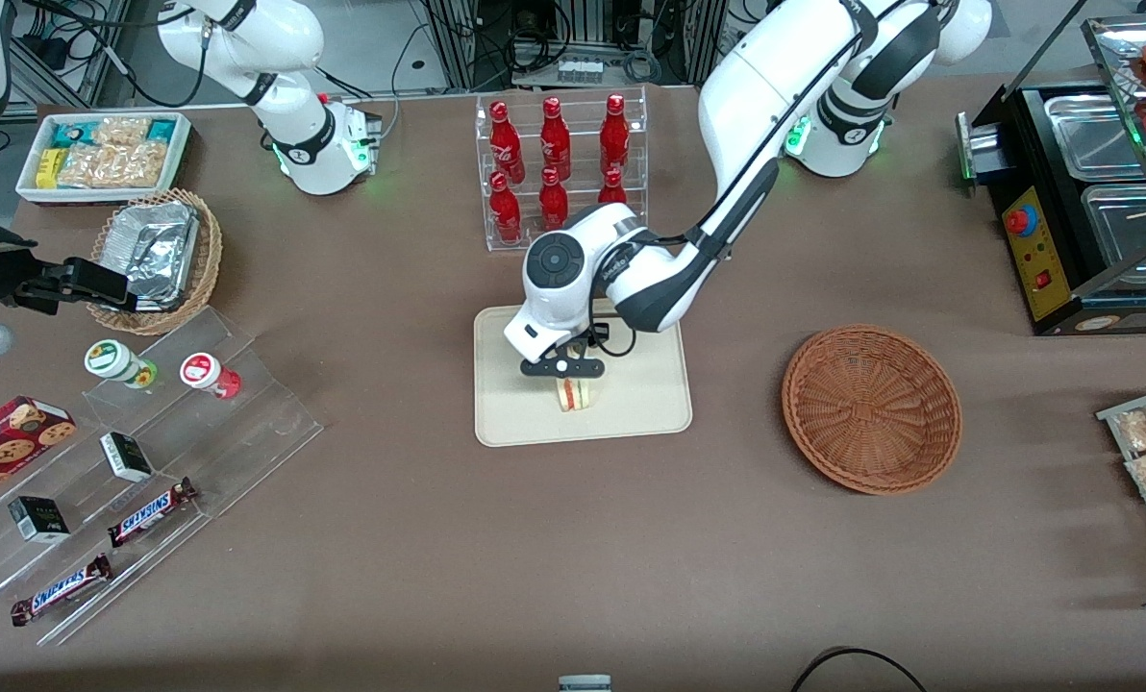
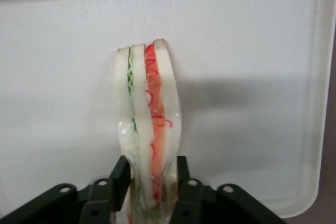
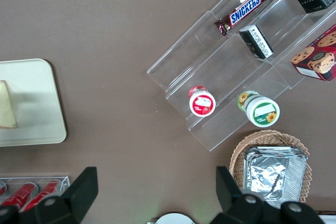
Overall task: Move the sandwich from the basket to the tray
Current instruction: 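Lower the sandwich onto the tray and open the left gripper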
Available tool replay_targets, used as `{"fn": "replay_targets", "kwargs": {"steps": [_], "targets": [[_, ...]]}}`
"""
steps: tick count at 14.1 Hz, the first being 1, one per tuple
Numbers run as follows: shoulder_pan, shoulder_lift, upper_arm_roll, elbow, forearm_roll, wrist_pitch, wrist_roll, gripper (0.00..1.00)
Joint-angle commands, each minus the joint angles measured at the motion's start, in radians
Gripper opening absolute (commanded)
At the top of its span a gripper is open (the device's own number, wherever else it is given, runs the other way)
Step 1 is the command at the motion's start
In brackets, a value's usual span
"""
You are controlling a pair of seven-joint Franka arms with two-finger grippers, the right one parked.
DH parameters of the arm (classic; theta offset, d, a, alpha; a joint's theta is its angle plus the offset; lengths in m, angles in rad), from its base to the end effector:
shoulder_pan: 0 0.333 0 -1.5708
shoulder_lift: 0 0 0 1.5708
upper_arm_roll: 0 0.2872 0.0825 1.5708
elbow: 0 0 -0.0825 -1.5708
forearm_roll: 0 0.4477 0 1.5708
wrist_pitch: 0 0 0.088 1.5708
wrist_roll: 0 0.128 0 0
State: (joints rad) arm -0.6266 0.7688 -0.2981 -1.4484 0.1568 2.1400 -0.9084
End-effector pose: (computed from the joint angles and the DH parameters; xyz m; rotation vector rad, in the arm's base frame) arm 0.4780 -0.5764 0.1629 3.1246 -0.0450 -0.1362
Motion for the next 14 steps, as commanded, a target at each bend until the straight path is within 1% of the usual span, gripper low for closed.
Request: {"fn": "replay_targets", "kwargs": {"steps": [1,2,4,8,12,14], "targets": [[-0.012,-0.005,0.011,0.028,0.018,-0.012,-0.02,1.0],[-0.01,-0.014,0.013,0.029,0.02,-0.02,-0.021,1.0],[-0.005,-0.052,0.013,0.036,0.018,-0.093,-0.02,1.0],[0.05,-0.182,0.014,0.037,0.001,-0.233,-0.023,1.0],[0.154,-0.317,0.011,0.028,0.0,-0.386,0.005,1.0],[0.203,-0.377,0.01,0.022,-0.012,-0.461,0.058,1.0]]}}
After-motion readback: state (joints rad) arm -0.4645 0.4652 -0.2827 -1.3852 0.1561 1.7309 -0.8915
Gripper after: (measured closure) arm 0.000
